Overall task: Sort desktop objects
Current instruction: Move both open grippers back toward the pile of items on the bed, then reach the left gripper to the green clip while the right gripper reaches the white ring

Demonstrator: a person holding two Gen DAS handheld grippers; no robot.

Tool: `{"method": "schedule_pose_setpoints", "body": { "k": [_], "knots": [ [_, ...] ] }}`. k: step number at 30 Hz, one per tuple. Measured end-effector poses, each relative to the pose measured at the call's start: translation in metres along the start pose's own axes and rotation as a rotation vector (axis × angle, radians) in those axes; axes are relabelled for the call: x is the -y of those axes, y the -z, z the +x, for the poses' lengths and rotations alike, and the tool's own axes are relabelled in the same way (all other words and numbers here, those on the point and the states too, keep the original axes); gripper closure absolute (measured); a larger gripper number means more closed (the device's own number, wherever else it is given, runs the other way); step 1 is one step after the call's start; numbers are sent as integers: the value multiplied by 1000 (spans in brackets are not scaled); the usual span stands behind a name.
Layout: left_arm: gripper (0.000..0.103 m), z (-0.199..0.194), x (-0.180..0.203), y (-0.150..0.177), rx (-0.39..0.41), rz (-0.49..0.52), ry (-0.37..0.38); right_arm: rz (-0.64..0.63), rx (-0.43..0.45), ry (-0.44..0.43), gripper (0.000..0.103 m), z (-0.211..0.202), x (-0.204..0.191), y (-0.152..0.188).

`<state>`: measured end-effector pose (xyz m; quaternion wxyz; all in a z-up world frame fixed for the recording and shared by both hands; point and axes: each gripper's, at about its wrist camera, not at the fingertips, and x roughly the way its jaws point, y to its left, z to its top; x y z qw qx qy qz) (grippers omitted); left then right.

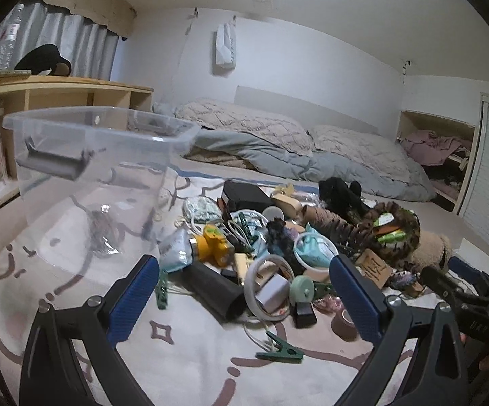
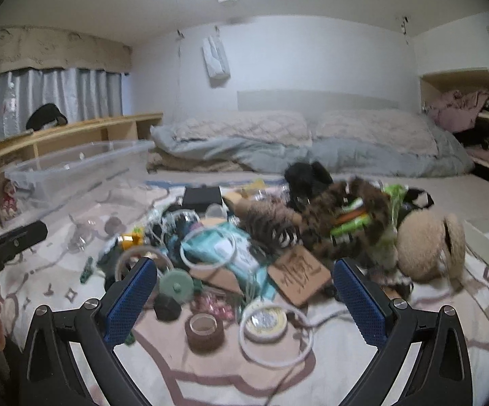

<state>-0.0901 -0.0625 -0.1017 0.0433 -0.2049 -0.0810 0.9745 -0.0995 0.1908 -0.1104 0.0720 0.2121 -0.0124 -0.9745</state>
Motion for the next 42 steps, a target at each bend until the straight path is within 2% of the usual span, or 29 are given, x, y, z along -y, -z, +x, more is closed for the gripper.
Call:
{"method": "schedule_pose_setpoints", "body": {
  "k": [7, 13, 18, 22, 27, 31, 34, 42],
  "knots": [
    [2, 25, 14, 24, -124, 48, 39, 36, -183, 71, 0, 29, 13, 20],
    [2, 48, 22, 44, -258, 57, 85, 143, -311, 123, 0, 51, 37, 34],
    [2, 68, 25, 64, -394, 84, 72, 191, -411, 172, 0, 66, 48, 46],
    [2, 81, 23, 75, -482, 73, 76, 174, -491, 234, 0, 77, 49, 54],
    [2, 85, 22, 79, -502, 72, 76, 146, -527, 294, 0, 79, 48, 59],
    [0, 90, 29, 87, -528, 139, 46, 167, -540, 345, 0, 74, 57, 59],
    [0, 90, 35, 94, -508, 194, 16, 223, -546, 394, 0, 69, 72, 60],
    [0, 91, 26, 92, -514, 145, 51, 296, -552, 505, 0, 62, 94, 58]
  ]
}}
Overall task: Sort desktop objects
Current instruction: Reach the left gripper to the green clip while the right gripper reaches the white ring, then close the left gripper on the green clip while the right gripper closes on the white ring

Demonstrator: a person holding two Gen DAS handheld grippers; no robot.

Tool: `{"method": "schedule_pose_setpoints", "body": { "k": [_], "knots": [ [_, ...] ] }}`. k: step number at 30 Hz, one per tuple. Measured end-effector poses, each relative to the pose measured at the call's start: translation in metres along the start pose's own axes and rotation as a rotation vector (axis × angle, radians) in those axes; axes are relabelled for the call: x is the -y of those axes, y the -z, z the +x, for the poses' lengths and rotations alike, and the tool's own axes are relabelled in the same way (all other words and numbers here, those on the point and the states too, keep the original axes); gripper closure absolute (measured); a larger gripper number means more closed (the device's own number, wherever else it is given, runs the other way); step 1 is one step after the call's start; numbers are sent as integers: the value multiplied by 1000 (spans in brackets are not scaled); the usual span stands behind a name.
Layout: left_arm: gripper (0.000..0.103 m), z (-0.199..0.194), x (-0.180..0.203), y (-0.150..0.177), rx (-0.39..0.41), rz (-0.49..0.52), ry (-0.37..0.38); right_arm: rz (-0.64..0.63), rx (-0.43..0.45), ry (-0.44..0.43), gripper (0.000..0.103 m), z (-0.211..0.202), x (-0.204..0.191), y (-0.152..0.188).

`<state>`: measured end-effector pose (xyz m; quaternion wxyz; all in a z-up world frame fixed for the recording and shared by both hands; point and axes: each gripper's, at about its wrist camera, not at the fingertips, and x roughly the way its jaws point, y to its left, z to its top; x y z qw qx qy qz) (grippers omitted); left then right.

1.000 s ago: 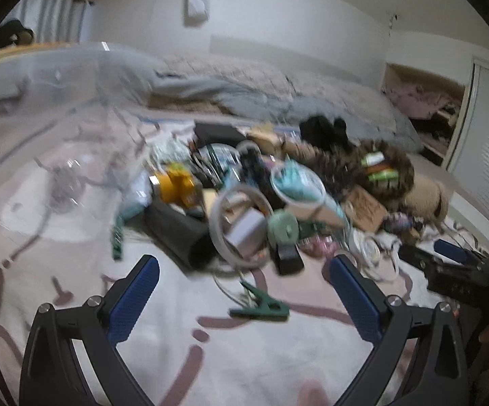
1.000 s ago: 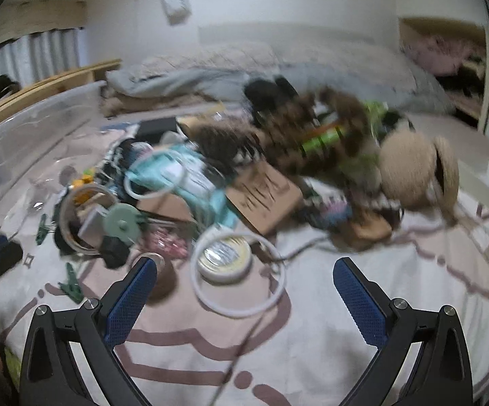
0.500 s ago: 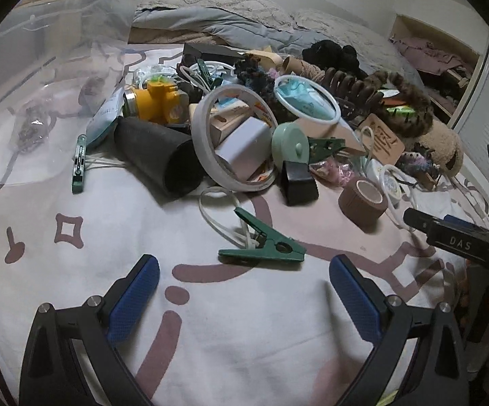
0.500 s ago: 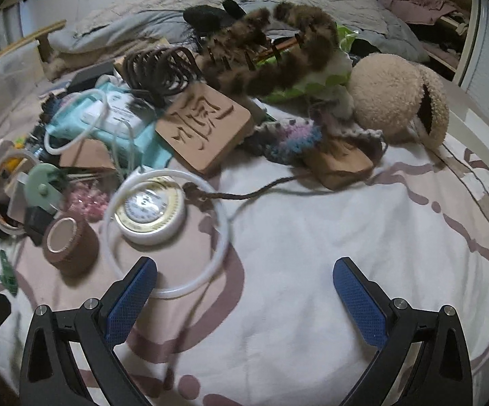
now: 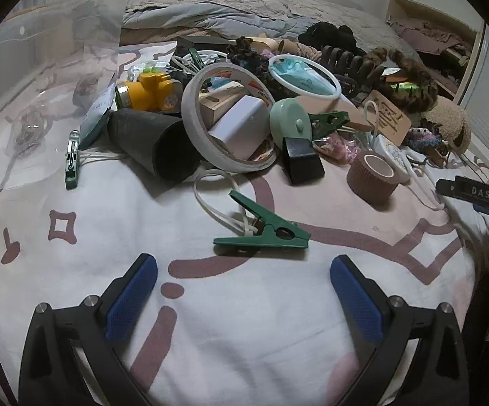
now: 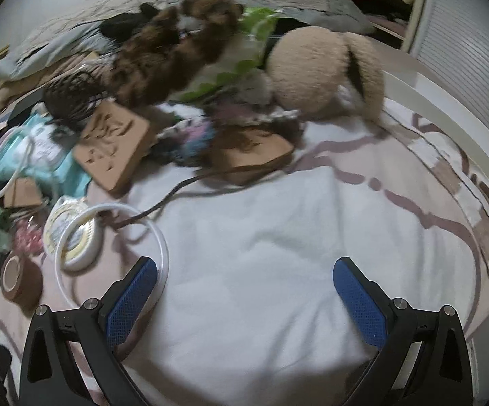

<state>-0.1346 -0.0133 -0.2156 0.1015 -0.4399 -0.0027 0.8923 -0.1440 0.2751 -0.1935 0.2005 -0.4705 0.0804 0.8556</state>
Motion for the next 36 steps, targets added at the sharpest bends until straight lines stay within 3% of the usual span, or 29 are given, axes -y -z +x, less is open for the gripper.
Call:
{"method": "schedule_pose_setpoints", "body": {
  "k": [7, 12, 16, 19, 25, 30, 36],
  "knots": [
    [0, -9, -9, -2, 36, -56, 64, 155, -24, 28, 0, 2, 32, -11],
    [2, -12, -10, -6, 49, -70, 92, 284, -24, -2, 0, -1, 62, -13],
    [16, -13, -1, -7, 63, -20, 99, 334, -11, -52, 0, -7, 72, -11],
    [21, -12, 9, -7, 67, 37, 91, 350, 9, -146, 0, -13, 73, -7],
    [46, -8, 12, -8, 57, 56, 68, 290, 51, -298, 0, -25, 55, -4],
    [49, -9, 9, -8, 59, 39, 77, 156, 68, -404, 0, -31, 31, -4],
    [49, -11, 11, -6, 56, 53, 59, 28, 26, -407, 0, -8, 9, -19]
  ]
}}
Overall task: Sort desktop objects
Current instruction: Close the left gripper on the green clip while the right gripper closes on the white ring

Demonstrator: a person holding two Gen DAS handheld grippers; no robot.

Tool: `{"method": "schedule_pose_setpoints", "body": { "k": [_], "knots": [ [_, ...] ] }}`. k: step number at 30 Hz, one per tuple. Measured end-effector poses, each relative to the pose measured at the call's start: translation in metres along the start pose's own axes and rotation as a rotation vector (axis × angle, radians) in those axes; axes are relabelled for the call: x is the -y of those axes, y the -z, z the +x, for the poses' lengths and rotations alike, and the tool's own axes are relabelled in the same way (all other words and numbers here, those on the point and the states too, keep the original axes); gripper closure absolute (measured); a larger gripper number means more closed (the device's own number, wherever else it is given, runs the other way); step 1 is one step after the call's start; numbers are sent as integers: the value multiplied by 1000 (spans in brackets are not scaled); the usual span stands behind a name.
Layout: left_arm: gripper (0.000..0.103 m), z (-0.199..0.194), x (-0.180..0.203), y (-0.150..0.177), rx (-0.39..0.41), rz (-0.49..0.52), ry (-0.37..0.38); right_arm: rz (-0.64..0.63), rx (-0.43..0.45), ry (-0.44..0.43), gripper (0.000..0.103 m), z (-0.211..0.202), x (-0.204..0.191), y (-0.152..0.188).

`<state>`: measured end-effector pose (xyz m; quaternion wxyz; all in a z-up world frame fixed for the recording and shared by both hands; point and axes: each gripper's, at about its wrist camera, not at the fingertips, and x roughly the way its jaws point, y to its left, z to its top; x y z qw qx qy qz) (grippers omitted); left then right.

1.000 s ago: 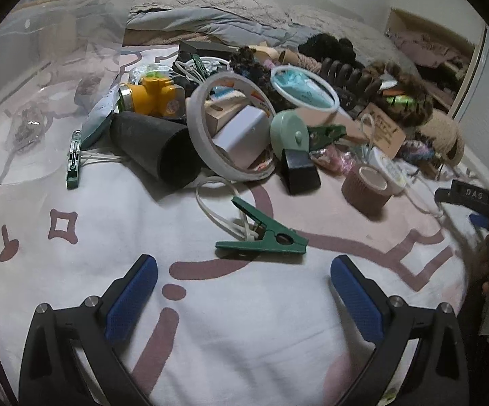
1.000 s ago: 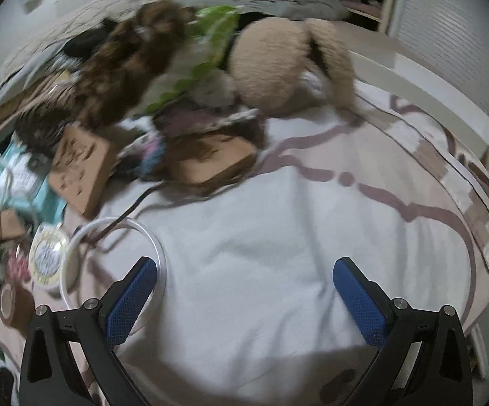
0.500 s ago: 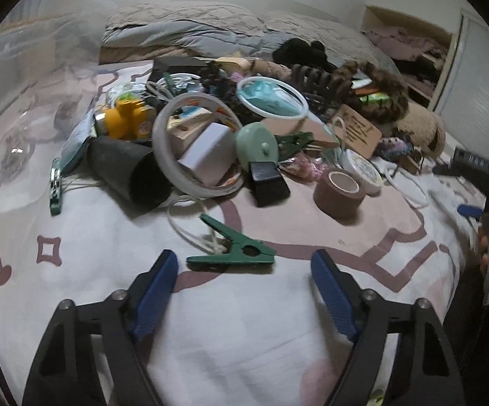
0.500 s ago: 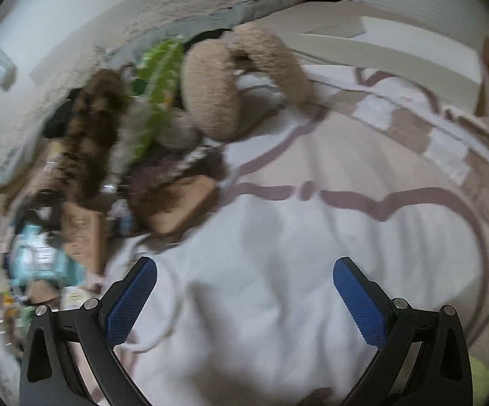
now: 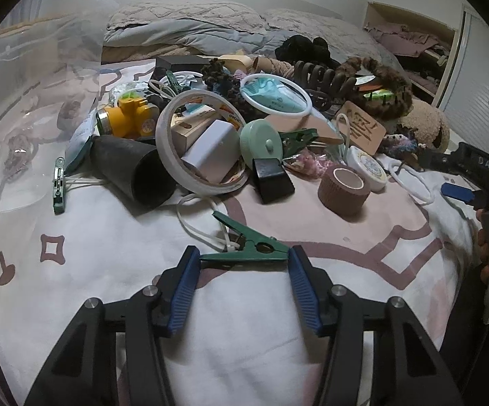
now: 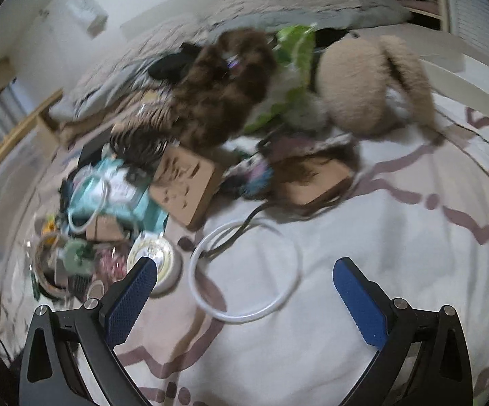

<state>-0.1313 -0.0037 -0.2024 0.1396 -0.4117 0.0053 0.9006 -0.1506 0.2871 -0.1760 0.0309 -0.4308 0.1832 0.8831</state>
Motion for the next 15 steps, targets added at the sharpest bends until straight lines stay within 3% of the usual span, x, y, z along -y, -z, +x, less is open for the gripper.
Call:
{"method": "schedule_pose_setpoints", "body": {
  "k": [10, 15],
  "knots": [
    [49, -4, 1, 3, -11, 15, -44, -127, -102, 174, 0, 35, -17, 2],
    [49, -5, -2, 4, -14, 0, -43, -142, -103, 230, 0, 44, -19, 4]
  ]
}}
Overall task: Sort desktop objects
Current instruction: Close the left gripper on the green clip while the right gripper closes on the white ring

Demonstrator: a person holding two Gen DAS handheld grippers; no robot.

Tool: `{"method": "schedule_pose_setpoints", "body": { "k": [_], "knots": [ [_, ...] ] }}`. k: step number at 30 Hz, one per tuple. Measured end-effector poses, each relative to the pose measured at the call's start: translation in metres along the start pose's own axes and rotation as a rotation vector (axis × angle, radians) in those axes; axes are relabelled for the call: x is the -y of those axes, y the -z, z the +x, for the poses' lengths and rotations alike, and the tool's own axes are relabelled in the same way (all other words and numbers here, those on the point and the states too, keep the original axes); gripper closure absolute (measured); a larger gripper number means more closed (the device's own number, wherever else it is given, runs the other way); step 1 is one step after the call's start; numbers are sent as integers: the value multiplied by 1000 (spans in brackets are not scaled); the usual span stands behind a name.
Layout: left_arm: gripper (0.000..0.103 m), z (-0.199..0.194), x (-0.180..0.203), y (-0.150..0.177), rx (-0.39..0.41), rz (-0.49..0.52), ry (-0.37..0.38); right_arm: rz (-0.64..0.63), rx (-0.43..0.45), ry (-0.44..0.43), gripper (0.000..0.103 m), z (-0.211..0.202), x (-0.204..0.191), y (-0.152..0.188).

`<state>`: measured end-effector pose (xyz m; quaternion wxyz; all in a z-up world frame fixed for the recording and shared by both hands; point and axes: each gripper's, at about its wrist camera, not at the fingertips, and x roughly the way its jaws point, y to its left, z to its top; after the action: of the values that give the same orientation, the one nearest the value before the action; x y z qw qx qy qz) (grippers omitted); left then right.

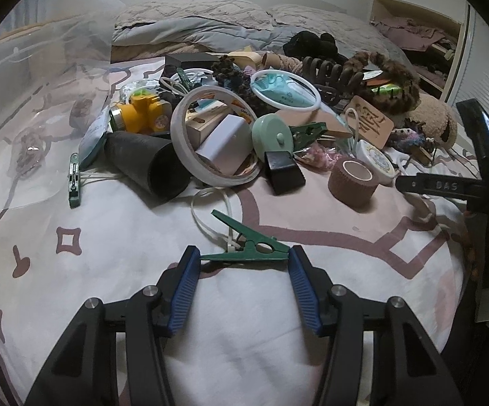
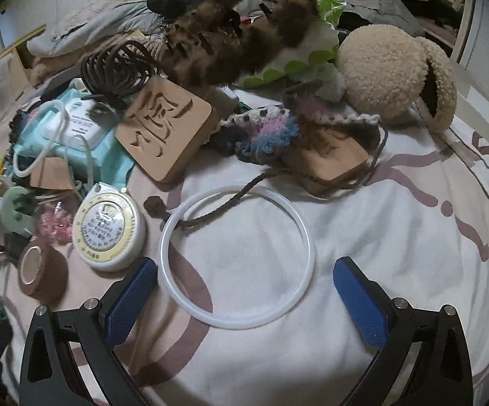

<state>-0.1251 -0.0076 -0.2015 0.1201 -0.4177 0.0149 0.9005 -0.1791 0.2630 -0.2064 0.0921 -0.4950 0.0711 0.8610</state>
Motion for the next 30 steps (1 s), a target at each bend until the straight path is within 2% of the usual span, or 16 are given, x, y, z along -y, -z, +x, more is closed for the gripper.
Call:
{"method": "schedule_pose_setpoints", "body": {
  "k": [4, 7, 11, 12, 13, 14, 18, 20, 26, 30],
  "knots": [
    [49, 0, -2, 0, -1, -14, 10, 26, -6, -23, 0, 0, 6, -2],
    [49, 0, -3, -1, 2, -20, 17, 89, 41, -73, 0, -8, 14, -3],
    [49, 0, -2, -1, 11, -19, 17, 69, 46, -67, 1, -8, 11, -5],
    [49, 0, -2, 0, 12, -17, 16, 55, 49, -58, 3, -8, 10, -6],
    [49, 1, -2, -1, 13, -15, 16, 40, 58, -45, 15, -9, 7, -5],
    [49, 1, -2, -1, 12, -16, 15, 29, 69, -33, 19, -11, 4, -5],
    [38, 1, 0, -1, 14, -7, 18, 23, 81, -59, 19, -13, -1, -6],
    [37, 3, 2, -1, 14, 7, 7, 29, 94, -82, 19, -20, 8, 4],
    [37, 5, 3, -1, 12, 12, 4, 79, 152, -178, 19, -41, 17, 5],
    [49, 5, 2, -2, 13, 12, 1, 110, 171, -256, 19, -49, 22, 7]
  ]
}}
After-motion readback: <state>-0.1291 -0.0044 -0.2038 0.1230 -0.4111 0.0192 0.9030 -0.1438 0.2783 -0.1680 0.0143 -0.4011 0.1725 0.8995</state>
